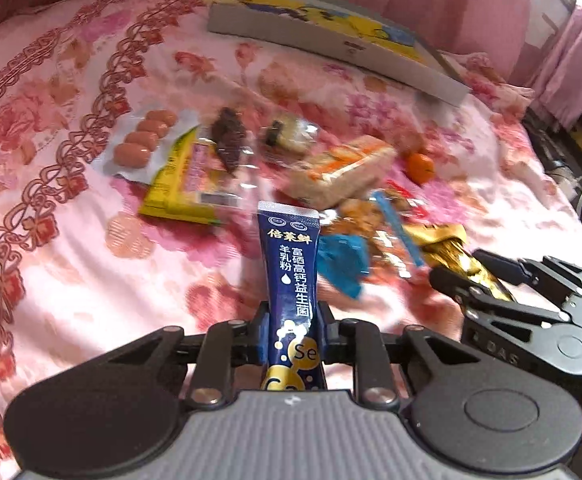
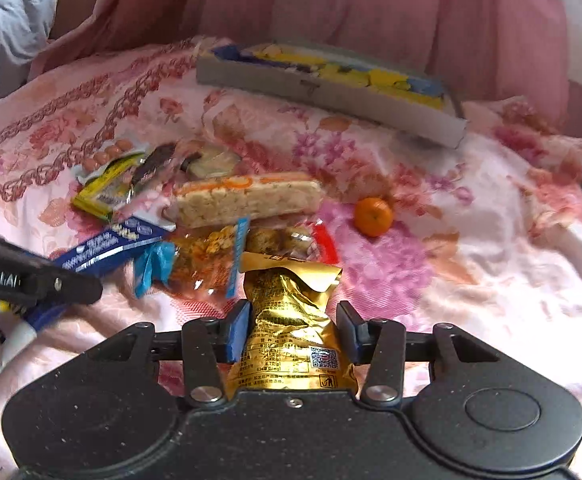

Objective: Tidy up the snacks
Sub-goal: 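Carry blue stick and gold pouch to the grey tray and release both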

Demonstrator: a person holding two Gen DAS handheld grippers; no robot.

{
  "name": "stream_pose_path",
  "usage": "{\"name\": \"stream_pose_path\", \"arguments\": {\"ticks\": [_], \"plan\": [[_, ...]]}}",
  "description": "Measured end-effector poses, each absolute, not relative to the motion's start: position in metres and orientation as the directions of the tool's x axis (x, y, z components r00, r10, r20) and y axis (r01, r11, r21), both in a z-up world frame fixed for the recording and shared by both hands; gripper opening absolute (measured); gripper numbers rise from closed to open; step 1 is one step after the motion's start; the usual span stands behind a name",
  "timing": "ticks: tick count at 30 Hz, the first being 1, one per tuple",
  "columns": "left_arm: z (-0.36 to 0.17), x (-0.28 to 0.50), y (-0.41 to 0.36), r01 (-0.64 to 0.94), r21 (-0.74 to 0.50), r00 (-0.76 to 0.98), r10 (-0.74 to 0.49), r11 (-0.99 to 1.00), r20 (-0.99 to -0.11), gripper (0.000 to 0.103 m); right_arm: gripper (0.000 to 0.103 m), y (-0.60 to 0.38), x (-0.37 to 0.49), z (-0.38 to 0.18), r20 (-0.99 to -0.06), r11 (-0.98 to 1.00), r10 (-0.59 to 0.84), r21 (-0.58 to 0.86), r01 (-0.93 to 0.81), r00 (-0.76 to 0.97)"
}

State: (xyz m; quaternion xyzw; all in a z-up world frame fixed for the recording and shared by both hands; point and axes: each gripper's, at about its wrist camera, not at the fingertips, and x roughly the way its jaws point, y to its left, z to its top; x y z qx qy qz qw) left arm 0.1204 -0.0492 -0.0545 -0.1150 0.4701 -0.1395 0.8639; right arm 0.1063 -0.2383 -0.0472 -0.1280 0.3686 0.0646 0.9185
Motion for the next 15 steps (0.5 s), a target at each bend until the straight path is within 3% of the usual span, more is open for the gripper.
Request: {"name": "stream_pose_path", "arguments": {"ticks": [8, 15], "plan": [[-0.036, 0.108, -0.064, 0.182, -0.383, 0.551, -0.417, 0.906, -0.723, 0.024, 0.048, -0.246, 0.093, -0.024, -0.582, 0.973, 0.101, -0.112, -0.203, 0.807], [-0.019, 0.121, -0.071, 0.18, -0.356, 0.64, -0.384, 0.917, -0.665, 0.024, 0.049, -0.248, 0.097, -0.017, -0.475, 0.978, 0.094, -0.119, -0.17, 0.875]]}}
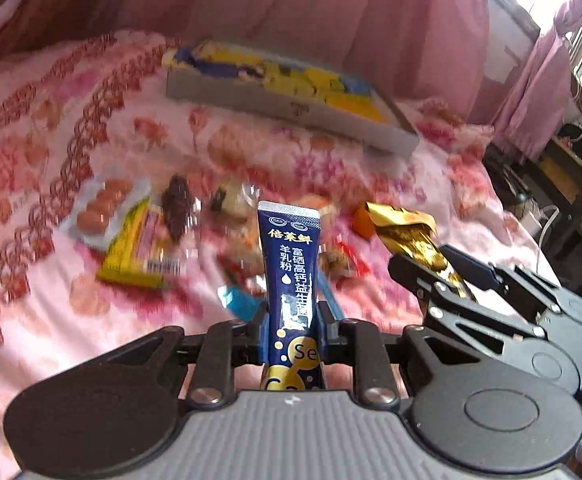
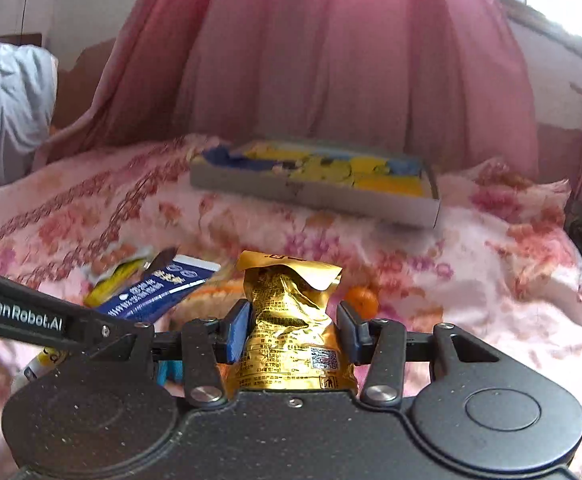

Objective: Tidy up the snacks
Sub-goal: 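Carry blue stick and gold pouch to the grey tray and release both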

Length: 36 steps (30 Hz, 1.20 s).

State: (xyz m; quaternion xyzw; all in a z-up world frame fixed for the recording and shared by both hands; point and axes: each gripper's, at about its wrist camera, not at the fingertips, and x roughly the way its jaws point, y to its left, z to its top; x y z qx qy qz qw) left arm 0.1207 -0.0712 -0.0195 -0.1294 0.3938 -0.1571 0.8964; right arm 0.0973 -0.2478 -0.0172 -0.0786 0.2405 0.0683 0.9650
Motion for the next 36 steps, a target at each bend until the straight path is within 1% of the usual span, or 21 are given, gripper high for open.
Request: {"name": "stream_pose_path", "arguments": {"ticks": [6, 10, 13, 17, 23, 26, 28, 30, 36], "plan": [[-0.003, 0.151, -0.075, 0.178, -0.351, 0.699, -0.37, 0.919, -0.612, 0.024, 0.049, -0.258, 0.12, -0.014, -0.371, 0.984, 0.082, -0.118, -0.134, 0.925], [0.008, 0.18, -0.08, 0.178, -0.326, 0.731, -0.346, 0.929, -0.588, 0.024, 0.049, -0.276, 0.145, -0.012, -0.306, 0.993, 0.073, -0.062, -0.096, 0.949], [0.016, 0.21, -0.086, 0.178, -0.316, 0.753, -0.335, 0.932, -0.566, 0.024, 0.049, -0.287, 0.173, -0.01, -0.236, 0.997, 0.057, -0.045, -0.07, 0.97], [0.031, 0.253, -0.1, 0.184, -0.314, 0.79, -0.331, 0.931, -0.517, 0.024, 0.049, -0.301, 0.213, -0.001, -0.167, 0.999, 0.035, -0.012, -0.037, 0.985], [0.041, 0.323, -0.128, 0.174, -0.327, 0.833, -0.316, 0.929, -0.454, 0.024, 0.049, -0.324, 0.265, 0.014, -0.112, 0.999, 0.016, 0.036, -0.012, 0.994], [0.038, 0.355, -0.139, 0.149, -0.351, 0.841, -0.305, 0.924, -0.447, 0.024, 0.049, -0.338, 0.291, 0.017, -0.104, 0.997, 0.006, 0.077, 0.002, 0.995], [0.033, 0.375, -0.144, 0.132, -0.366, 0.844, -0.298, 0.921, -0.446, 0.024, 0.049, -0.345, 0.308, 0.016, -0.12, 0.995, 0.002, 0.095, 0.009, 0.993], [0.027, 0.391, -0.15, 0.107, -0.368, 0.839, -0.283, 0.923, -0.464, 0.024, 0.049, -0.349, 0.319, 0.012, -0.133, 0.994, -0.003, 0.104, 0.017, 0.991], [0.009, 0.421, -0.165, 0.045, -0.328, 0.816, -0.224, 0.944, -0.533, 0.024, 0.049, -0.356, 0.351, -0.014, -0.25, 0.991, 0.003, 0.13, 0.031, 0.968]]}}
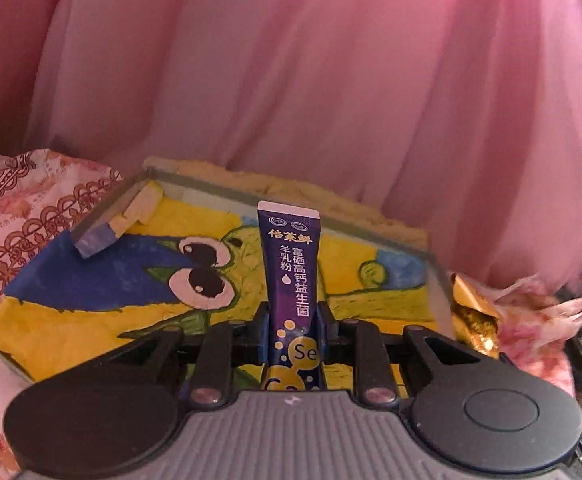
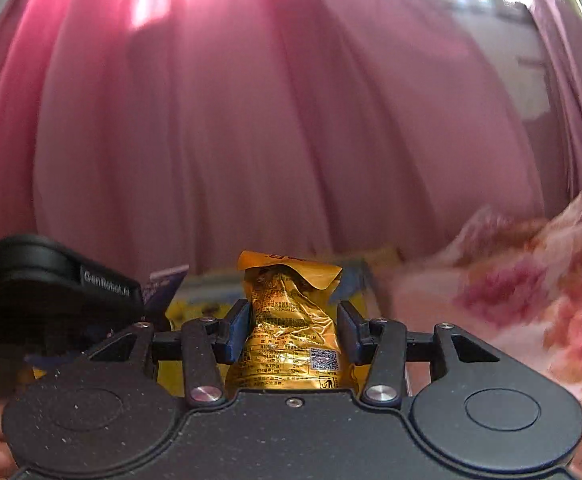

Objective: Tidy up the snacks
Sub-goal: 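Carry blue stick and gold pouch to the grey tray and release both, then lift both open tools away from the tray back over the snacks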

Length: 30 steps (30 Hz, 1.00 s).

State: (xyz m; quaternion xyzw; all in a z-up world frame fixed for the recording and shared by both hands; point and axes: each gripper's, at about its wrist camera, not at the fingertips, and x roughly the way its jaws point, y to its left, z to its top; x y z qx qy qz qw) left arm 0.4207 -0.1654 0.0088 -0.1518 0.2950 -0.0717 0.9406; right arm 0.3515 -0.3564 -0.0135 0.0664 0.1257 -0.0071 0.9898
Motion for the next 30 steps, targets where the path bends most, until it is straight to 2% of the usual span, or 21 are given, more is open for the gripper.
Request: {"name": "stream_pose_path", "arguments": {"ticks": [7, 11, 13, 15, 17, 18, 23, 27, 30], "plan": [[-0.004, 0.434, -0.176, 0.008, -0.263, 0.783, -0.17, 0.965, -0.599, 0.024, 0.049, -0.357, 0.366, -0.029, -0.348, 0.988, 0.002, 0.147, 0.052, 0.938], [-0.005, 0.435, -0.178, 0.006, -0.249, 0.778, -0.161, 0.969, -0.608, 0.026, 0.051, -0.355, 0.369, -0.033, -0.364, 0.988, 0.006, 0.148, 0.051, 0.931], [-0.005, 0.435, -0.179, 0.002, -0.238, 0.774, -0.153, 0.971, -0.614, 0.029, 0.055, -0.357, 0.37, -0.032, -0.367, 0.987, 0.011, 0.151, 0.048, 0.93], [-0.005, 0.435, -0.18, -0.011, -0.236, 0.756, -0.147, 0.972, -0.638, 0.035, 0.06, -0.355, 0.363, -0.03, -0.365, 0.988, 0.011, 0.146, 0.046, 0.931], [-0.004, 0.432, -0.177, -0.039, -0.238, 0.752, -0.128, 0.97, -0.647, 0.056, 0.07, -0.356, 0.354, -0.03, -0.355, 0.989, 0.008, 0.143, 0.046, 0.935], [-0.002, 0.429, -0.175, -0.052, -0.244, 0.759, -0.121, 0.968, -0.64, 0.063, 0.078, -0.356, 0.349, -0.028, -0.352, 0.988, 0.002, 0.143, 0.052, 0.936], [0.019, 0.405, -0.154, -0.074, -0.293, 0.791, -0.122, 0.953, -0.6, 0.08, 0.091, -0.354, 0.314, -0.006, -0.281, 0.992, -0.024, 0.112, 0.058, 0.96], [0.043, 0.374, -0.135, -0.061, -0.318, 0.839, -0.124, 0.946, -0.53, 0.091, 0.102, -0.352, 0.281, 0.016, -0.202, 0.992, -0.044, 0.105, 0.066, 0.978], [0.059, 0.343, -0.121, -0.046, -0.302, 0.881, -0.104, 0.952, -0.462, 0.1, 0.102, -0.348, 0.254, 0.031, -0.161, 0.992, -0.061, 0.096, 0.077, 0.985]]}}
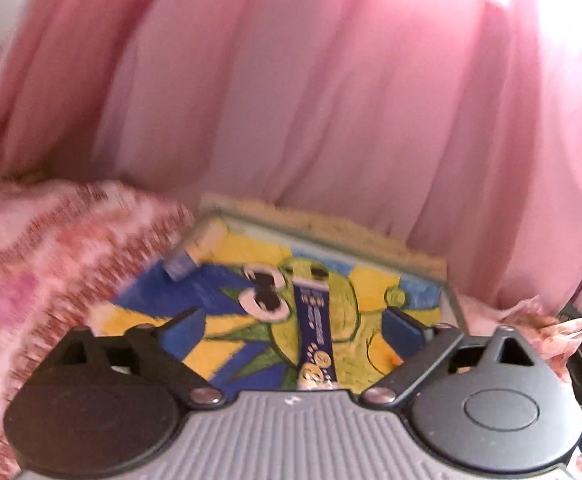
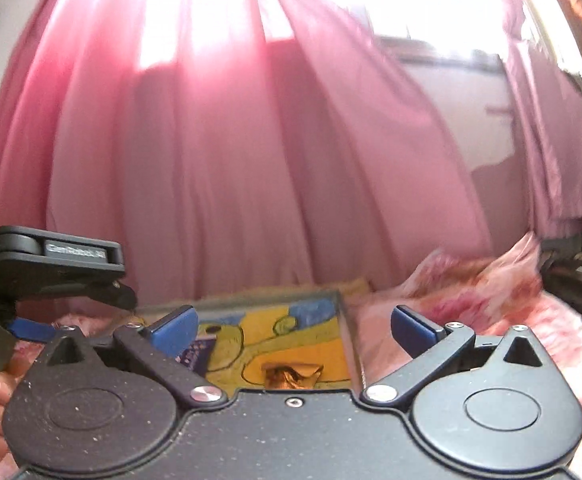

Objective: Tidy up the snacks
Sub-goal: 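Lift both open tools away from the tray back over the snacks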

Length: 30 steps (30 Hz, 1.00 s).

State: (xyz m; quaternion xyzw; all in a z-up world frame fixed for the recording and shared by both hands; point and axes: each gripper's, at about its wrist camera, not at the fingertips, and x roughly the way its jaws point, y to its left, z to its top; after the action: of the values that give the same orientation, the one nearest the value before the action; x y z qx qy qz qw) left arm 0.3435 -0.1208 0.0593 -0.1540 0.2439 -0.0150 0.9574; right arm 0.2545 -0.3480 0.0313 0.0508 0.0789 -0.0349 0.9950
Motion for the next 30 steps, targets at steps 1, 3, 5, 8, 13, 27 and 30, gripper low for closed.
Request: {"name": "stream_pose_path", "arguments": {"ticks": [1, 3, 5, 8, 13, 27, 30], "plan": [[0.064, 0.333, -0.116, -0.041, -0.3, 0.894, -0.099, 0.953, -0.437, 0.101, 0.102, -0.347, 0.248, 0.035, -0.155, 0.993, -0.065, 0.092, 0.079, 0.986], [0.071, 0.314, -0.108, -0.024, -0.297, 0.911, -0.102, 0.955, -0.4, 0.102, 0.102, -0.344, 0.232, 0.043, -0.139, 0.992, -0.074, 0.088, 0.086, 0.988], [0.077, 0.297, -0.1, -0.008, -0.291, 0.92, -0.107, 0.957, -0.378, 0.102, 0.102, -0.341, 0.216, 0.05, -0.116, 0.99, -0.092, 0.099, 0.103, 0.989], [0.081, 0.268, -0.09, 0.003, -0.259, 0.931, -0.098, 0.966, -0.352, 0.103, 0.102, -0.337, 0.19, 0.058, -0.092, 0.987, -0.103, 0.115, 0.114, 0.99], [0.078, 0.224, -0.076, 0.025, -0.213, 0.943, -0.093, 0.977, -0.32, 0.103, 0.102, -0.326, 0.145, 0.061, -0.075, 0.988, -0.083, 0.126, 0.092, 0.994], [0.061, 0.117, -0.029, 0.038, -0.2, 0.948, -0.099, 0.979, -0.302, 0.103, 0.102, -0.29, 0.042, 0.051, -0.148, 0.994, -0.039, 0.098, 0.054, 0.988], [0.055, 0.102, -0.021, 0.04, -0.188, 0.943, -0.1, 0.981, -0.319, 0.103, 0.102, -0.285, 0.027, 0.049, -0.169, 0.993, -0.049, 0.096, 0.065, 0.984]]}}
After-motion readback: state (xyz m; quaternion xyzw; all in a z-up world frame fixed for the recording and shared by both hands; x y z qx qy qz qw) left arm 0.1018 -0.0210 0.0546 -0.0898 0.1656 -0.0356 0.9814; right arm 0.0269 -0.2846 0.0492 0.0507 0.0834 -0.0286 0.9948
